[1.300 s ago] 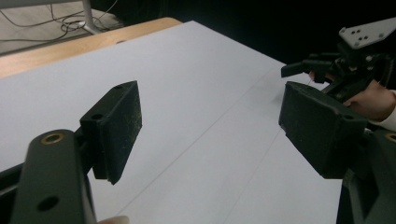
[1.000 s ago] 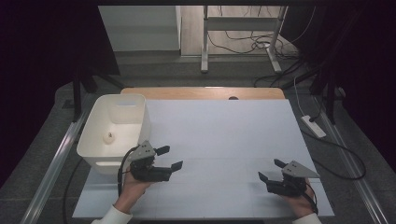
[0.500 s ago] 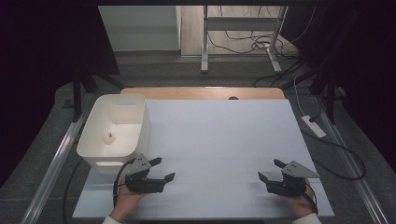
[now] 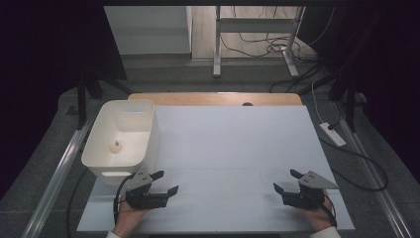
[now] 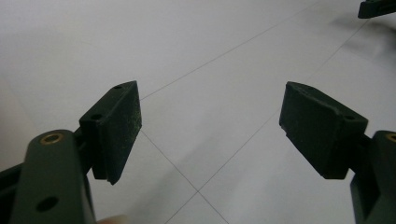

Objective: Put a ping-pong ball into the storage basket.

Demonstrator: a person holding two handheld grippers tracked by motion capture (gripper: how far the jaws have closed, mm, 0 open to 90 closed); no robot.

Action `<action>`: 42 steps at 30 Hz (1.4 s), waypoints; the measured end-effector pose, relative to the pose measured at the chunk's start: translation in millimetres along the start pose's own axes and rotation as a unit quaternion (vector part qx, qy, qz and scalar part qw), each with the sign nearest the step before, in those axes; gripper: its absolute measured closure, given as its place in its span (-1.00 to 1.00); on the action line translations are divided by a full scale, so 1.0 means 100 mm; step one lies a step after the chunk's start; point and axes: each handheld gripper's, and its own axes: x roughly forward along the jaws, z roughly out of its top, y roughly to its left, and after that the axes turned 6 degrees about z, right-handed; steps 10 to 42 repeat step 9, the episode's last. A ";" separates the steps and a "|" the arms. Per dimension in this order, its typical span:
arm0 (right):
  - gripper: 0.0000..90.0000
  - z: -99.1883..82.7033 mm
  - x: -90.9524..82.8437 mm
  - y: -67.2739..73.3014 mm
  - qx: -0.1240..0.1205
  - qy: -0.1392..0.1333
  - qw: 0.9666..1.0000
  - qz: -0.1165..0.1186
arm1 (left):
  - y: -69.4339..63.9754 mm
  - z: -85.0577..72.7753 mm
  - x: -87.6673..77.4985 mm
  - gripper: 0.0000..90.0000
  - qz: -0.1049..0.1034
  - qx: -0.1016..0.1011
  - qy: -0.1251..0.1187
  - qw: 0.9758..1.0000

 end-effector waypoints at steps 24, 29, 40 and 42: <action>-0.57 -0.01 -0.01 0.00 -0.002 -0.001 1.000 0.004 | -0.01 0.01 0.01 -0.52 -0.004 0.004 -0.002 1.000; -0.57 -0.01 -0.01 0.00 -0.002 -0.001 1.000 0.004 | -0.01 0.01 0.01 -0.52 -0.004 0.004 -0.002 1.000; -0.57 -0.01 -0.01 0.00 -0.002 -0.001 1.000 0.004 | -0.01 0.01 0.01 -0.52 -0.004 0.004 -0.002 1.000; -0.57 -0.01 -0.01 0.00 -0.002 -0.001 1.000 0.004 | -0.01 0.01 0.01 -0.52 -0.004 0.004 -0.002 1.000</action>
